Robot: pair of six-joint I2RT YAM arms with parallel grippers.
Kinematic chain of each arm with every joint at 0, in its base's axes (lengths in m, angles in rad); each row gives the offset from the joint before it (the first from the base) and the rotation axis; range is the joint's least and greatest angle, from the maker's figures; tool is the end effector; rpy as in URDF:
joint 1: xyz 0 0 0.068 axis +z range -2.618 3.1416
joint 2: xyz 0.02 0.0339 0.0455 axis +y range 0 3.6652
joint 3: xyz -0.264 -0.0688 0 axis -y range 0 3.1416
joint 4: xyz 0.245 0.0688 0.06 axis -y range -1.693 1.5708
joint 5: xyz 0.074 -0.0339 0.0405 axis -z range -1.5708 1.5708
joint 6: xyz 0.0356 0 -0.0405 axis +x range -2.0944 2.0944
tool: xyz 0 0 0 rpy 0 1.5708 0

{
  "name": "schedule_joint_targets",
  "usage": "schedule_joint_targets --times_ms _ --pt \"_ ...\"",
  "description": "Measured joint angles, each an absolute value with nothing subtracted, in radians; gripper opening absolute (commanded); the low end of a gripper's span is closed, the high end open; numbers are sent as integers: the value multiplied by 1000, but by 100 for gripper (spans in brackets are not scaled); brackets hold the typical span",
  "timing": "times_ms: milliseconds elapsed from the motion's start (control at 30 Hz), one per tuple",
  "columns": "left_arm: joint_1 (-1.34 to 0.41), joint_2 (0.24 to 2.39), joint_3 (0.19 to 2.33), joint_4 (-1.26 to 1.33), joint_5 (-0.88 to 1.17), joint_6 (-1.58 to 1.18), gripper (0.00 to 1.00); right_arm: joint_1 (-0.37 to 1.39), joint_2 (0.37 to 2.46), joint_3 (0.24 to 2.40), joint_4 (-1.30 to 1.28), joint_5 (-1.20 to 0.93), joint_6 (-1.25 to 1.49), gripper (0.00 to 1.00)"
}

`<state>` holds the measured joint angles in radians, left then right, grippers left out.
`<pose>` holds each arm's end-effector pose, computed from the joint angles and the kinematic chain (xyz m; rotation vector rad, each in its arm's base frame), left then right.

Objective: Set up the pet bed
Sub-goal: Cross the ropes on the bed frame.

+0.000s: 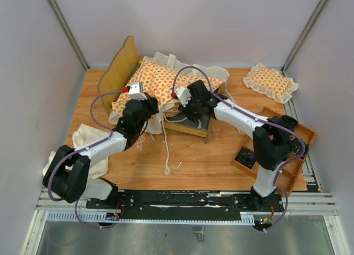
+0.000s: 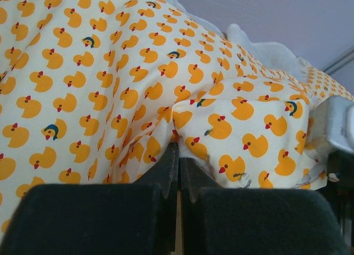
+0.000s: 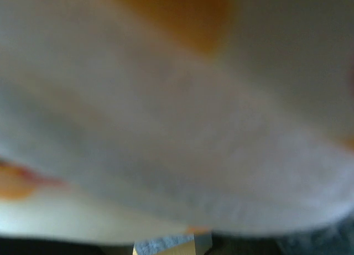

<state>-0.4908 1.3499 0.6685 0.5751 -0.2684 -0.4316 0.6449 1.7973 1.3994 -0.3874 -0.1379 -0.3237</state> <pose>0.2672 -0.1321 0.2519 -0.1543 1.6879 -0.4697 0.3212 0.2478 0.2539 -1.1626 2.0645 0.3183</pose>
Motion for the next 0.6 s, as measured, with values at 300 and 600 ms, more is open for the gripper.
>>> schedule_joint_targets --times_ms 300,600 --pt "-484 1359 685 574 -266 -439 0 645 1855 1399 -364 -131 -401 24" --pt "-480 1359 690 573 -266 -439 0 645 1838 1383 -363 -174 -432 0"
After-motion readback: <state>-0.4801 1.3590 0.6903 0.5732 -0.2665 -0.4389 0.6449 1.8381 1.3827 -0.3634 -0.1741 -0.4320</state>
